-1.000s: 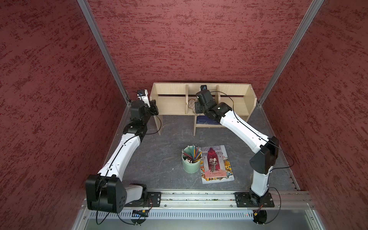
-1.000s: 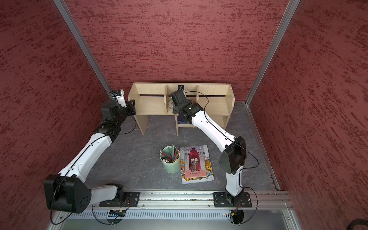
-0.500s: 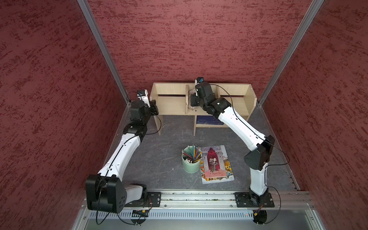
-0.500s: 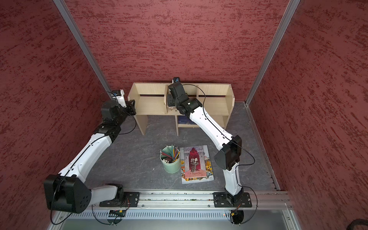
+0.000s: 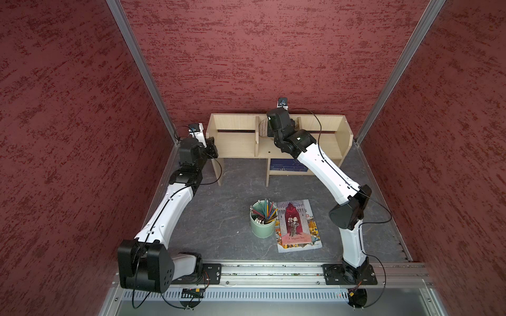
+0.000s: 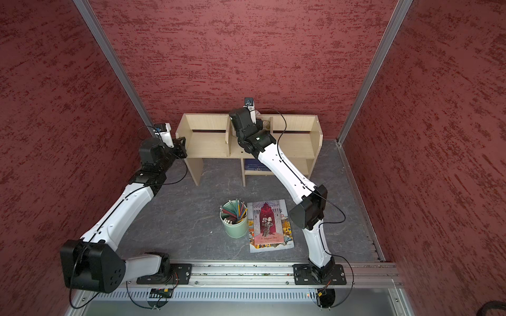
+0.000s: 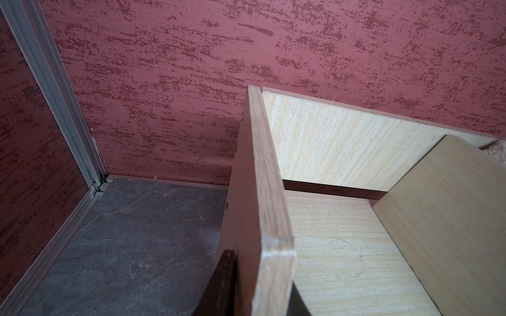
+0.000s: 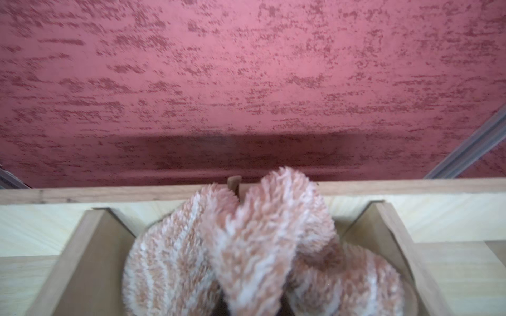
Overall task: Wipe the bookshelf clean with a cloth
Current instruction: Wipe the dust from the shelf.
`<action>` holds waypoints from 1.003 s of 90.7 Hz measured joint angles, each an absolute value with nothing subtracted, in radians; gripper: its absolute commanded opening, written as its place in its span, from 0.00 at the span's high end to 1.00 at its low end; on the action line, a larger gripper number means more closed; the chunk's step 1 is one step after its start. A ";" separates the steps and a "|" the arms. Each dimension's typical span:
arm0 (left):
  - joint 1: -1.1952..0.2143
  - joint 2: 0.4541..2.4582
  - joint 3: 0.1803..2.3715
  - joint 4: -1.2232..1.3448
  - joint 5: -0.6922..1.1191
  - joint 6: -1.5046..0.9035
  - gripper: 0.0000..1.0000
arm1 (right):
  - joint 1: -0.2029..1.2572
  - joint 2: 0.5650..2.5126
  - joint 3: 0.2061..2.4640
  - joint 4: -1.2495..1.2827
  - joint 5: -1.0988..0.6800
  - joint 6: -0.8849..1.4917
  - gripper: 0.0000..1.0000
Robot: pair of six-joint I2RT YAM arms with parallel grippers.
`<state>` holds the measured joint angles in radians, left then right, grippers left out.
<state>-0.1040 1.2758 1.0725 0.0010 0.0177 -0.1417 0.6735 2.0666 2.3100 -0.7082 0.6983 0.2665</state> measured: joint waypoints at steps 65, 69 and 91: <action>-0.104 1.276 1.073 0.001 0.018 -0.141 1.00 | 0.686 1.835 1.844 -0.682 0.465 0.499 1.00; -0.104 1.276 1.073 0.001 0.018 -0.141 1.00 | 0.690 1.848 1.866 -0.685 0.455 0.501 1.00; -0.105 1.276 1.073 0.001 0.017 -0.141 1.00 | 0.697 2.004 2.154 -0.710 0.429 0.466 1.00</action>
